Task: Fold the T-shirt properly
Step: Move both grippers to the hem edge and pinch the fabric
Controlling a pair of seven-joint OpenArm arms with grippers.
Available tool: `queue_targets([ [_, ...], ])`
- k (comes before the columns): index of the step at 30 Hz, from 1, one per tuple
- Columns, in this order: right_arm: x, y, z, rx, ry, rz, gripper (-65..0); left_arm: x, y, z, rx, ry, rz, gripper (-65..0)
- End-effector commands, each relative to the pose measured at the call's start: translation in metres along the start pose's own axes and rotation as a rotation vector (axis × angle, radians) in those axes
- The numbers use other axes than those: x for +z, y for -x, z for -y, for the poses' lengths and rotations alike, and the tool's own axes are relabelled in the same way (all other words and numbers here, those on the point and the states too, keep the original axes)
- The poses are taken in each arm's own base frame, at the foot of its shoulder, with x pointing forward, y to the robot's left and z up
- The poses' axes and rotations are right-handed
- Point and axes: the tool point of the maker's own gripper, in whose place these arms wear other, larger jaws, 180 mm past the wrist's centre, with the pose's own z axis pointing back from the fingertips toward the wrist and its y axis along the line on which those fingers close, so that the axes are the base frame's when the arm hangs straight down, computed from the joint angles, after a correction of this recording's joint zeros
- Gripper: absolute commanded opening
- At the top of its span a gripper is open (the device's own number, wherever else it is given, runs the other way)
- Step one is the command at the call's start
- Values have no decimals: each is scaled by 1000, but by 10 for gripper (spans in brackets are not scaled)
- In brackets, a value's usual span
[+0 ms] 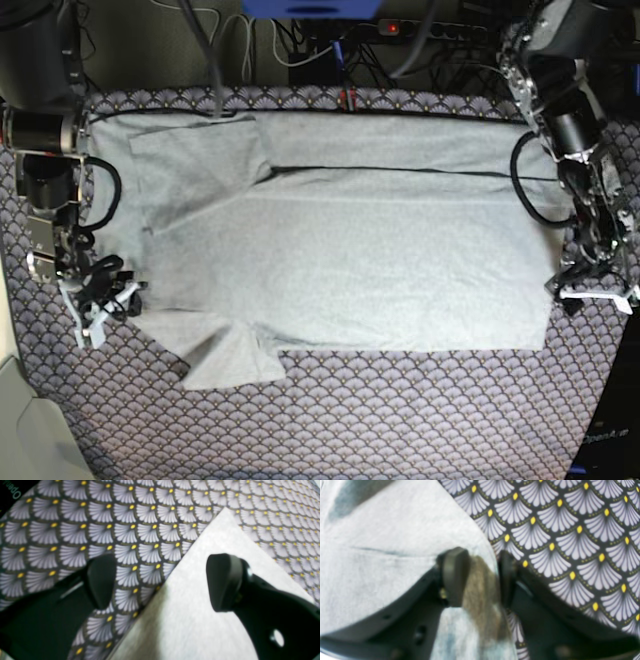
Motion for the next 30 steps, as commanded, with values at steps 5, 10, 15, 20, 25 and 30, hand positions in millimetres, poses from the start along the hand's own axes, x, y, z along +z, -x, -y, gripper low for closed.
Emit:
queue_targets([
  [5,3,-6,6,10,10,6,-650,-22,-24,37,-110,37,84,-99],
  [10,4,8,6,7,9,-17,-650,-40,-31,58,-188,50,147,-100],
  [15,4,15,6,6,9,-28,-650,-54,-26,61,-156,38,175,-99],
  [20,4,15,5,6,7,-28,-650,-56,-29,54,-150,24,190,-100],
  [25,4,15,5,6,7,-28,-650,-57,-26,52,-153,24,181,-100],
  [30,4,15,5,6,7,-30,-650,-57,-13,61,-262,47,159,-101],
])
